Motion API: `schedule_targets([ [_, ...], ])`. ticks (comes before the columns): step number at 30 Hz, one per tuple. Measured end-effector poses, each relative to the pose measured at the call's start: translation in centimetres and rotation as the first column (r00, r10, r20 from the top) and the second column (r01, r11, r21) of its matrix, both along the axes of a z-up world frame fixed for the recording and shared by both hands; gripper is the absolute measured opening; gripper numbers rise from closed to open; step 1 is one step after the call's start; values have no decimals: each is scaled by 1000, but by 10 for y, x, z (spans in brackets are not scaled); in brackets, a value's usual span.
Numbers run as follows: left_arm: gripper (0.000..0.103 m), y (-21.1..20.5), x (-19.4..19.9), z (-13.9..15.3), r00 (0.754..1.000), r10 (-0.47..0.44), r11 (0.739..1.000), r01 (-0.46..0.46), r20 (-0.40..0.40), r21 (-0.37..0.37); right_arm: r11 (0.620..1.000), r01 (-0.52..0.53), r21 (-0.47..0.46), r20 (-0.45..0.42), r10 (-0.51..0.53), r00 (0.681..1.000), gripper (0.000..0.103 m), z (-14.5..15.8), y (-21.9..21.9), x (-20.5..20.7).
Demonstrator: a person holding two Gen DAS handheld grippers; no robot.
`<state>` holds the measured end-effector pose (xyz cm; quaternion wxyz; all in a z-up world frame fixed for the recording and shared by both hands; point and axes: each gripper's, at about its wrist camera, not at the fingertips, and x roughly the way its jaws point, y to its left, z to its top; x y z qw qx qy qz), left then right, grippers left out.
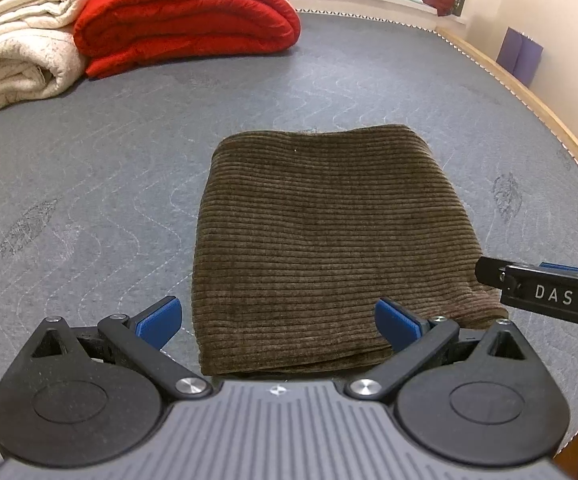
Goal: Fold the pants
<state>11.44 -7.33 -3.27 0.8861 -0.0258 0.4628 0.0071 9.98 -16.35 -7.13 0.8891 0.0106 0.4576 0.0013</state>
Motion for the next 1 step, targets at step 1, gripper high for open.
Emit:
schedule_targets([
  [1, 103, 0, 1, 0, 1000, -2, 1000, 2, -2, -1, 1000, 1, 1, 0, -1, 1000, 78, 0, 0, 0],
])
